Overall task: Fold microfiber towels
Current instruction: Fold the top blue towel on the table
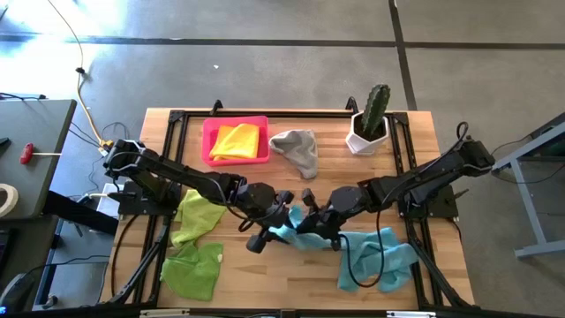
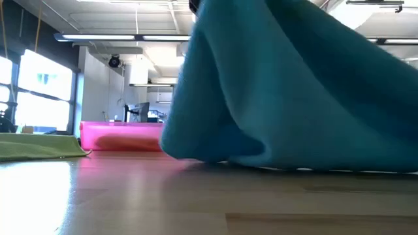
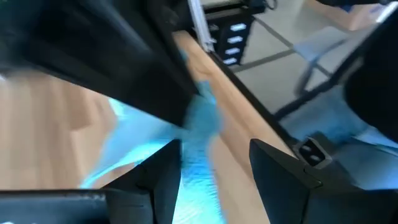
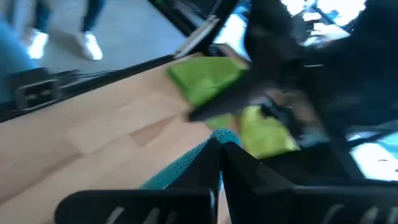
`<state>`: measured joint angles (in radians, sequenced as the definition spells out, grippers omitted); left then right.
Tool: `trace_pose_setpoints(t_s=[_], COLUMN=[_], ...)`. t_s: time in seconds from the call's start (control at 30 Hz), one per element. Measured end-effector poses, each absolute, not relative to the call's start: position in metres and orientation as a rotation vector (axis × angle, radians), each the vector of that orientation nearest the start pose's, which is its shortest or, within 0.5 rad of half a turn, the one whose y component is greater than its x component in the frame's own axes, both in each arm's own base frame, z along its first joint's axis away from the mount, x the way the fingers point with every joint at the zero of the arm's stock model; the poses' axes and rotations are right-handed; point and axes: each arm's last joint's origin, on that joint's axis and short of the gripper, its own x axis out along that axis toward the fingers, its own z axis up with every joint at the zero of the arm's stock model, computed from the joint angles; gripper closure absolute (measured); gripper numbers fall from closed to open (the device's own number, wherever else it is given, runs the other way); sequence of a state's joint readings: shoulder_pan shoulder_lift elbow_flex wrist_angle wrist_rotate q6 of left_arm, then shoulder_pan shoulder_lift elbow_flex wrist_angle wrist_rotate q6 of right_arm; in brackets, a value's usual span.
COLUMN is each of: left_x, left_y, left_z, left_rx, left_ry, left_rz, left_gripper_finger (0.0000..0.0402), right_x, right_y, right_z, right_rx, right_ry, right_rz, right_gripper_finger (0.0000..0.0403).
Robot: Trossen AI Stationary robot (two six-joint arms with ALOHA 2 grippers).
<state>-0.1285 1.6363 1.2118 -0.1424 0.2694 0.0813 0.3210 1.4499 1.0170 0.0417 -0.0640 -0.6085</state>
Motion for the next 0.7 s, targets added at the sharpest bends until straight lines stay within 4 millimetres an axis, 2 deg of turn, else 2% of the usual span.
trace_pose_setpoints(t_s=[0.17, 0.27, 0.43, 0.6, 0.7], left_x=[0.357, 0.354, 0.347, 0.342, 0.341], left_y=[-0.065, -0.068, -0.068, -0.066, -0.061], left_z=[0.264, 0.26, 0.252, 0.248, 0.253], left_rx=[0.037, 0.075, 0.139, 0.157, 0.179], left_ry=[0.622, 0.677, 0.776, 0.857, 0.896], left_rz=[-0.379, -0.305, -0.181, -0.152, -0.11], left_gripper_finger=[0.0228, 0.0244, 0.0307, 0.0384, 0.0394], right_x=[0.312, 0.312, 0.313, 0.313, 0.314], right_y=[0.104, 0.104, 0.097, 0.084, 0.076], right_z=[0.3, 0.307, 0.305, 0.299, 0.297], right_rx=[-0.673, -0.678, -0.677, -0.635, -0.626], right_ry=[0.222, 0.249, 0.33, 0.425, 0.464], right_rz=[0.433, 0.428, 0.361, 0.328, 0.282], right_gripper_finger=[0.0403, 0.0403, 0.0403, 0.0403, 0.0403])
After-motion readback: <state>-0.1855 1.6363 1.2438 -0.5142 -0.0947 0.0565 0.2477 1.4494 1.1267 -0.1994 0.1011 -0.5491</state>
